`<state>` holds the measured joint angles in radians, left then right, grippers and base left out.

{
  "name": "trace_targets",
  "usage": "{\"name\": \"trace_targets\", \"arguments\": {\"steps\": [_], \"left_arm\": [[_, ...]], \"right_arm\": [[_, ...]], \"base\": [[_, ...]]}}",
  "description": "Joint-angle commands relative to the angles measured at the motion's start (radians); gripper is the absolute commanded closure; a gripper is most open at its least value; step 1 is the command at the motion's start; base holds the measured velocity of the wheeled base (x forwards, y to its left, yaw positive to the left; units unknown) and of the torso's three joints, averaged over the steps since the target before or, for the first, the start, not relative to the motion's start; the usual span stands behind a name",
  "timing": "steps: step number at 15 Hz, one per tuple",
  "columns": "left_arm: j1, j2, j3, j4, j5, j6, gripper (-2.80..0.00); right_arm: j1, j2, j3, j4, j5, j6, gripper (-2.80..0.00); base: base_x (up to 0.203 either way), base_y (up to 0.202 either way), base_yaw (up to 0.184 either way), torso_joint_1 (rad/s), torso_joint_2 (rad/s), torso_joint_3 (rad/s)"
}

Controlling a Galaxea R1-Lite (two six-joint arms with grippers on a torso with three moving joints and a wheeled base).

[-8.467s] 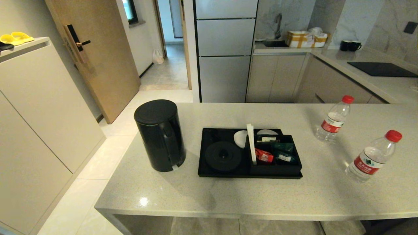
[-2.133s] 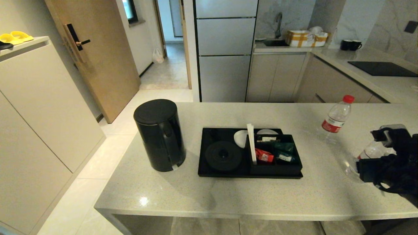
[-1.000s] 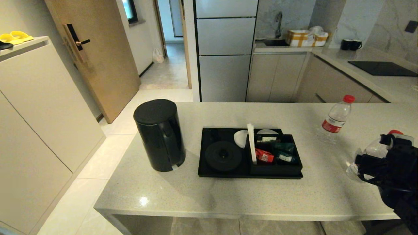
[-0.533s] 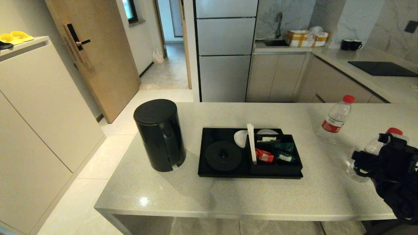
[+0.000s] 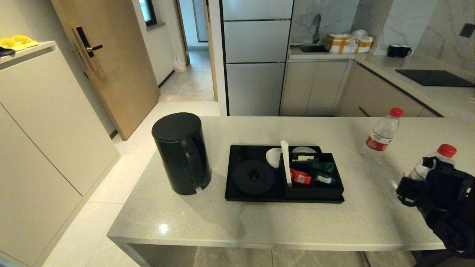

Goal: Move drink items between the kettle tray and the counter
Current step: Return the bottled water to its original position

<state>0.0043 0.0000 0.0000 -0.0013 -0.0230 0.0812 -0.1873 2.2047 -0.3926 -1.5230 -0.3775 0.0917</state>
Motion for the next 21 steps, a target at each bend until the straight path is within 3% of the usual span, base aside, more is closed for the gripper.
{"name": "trace_targets", "arguments": {"steps": [1, 7, 10, 13, 15, 17, 19, 21], "left_arm": [[0.0, 0.0, 0.0, 0.0, -0.002, 0.0, 0.0], [0.0, 0.0, 0.0, 0.0, 0.0, 0.0, 0.0], [0.0, 0.0, 0.0, 0.0, 0.0, 0.0, 0.0], [0.0, 0.0, 0.001, 0.0, 0.0, 0.0, 0.0], [0.0, 0.0, 0.0, 0.0, -0.001, 0.0, 0.0], [0.0, 0.0, 0.0, 0.0, 0.0, 0.0, 0.0], [0.0, 0.0, 0.0, 0.0, -0.002, 0.002, 0.0], [0.0, 0.0, 0.0, 0.0, 0.0, 0.0, 0.0]], "right_arm": [[0.0, 0.009, 0.001, -0.007, -0.004, -0.001, 0.0], [0.0, 0.0, -0.001, -0.007, 0.001, 0.009, 0.0], [0.004, -0.14, 0.01, -0.003, 0.04, 0.024, 0.0], [0.134, -0.383, -0.055, 0.262, 0.072, 0.03, 0.0], [0.305, -0.496, -0.251, 0.626, 0.083, 0.061, 0.0], [0.475, -0.524, -0.411, 0.864, 0.086, 0.113, 0.0], [0.564, -0.494, -0.484, 0.948, 0.078, 0.136, 0.0], [0.566, -0.43, -0.557, 0.962, 0.076, 0.139, 0.0]], "base": [[0.0, 0.0, 0.0, 0.0, 0.0, 0.0], [0.0, 0.0, 0.0, 0.0, 0.0, 0.0], [0.0, 0.0, 0.0, 0.0, 0.0, 0.0], [0.0, 0.0, 0.0, 0.0, 0.0, 0.0], [0.0, 0.0, 0.0, 0.0, 0.0, 0.0], [0.0, 0.0, 0.0, 0.0, 0.0, 0.0], [0.0, 0.0, 0.0, 0.0, 0.0, 0.0], [0.0, 0.0, 0.0, 0.0, 0.0, 0.0]]}}
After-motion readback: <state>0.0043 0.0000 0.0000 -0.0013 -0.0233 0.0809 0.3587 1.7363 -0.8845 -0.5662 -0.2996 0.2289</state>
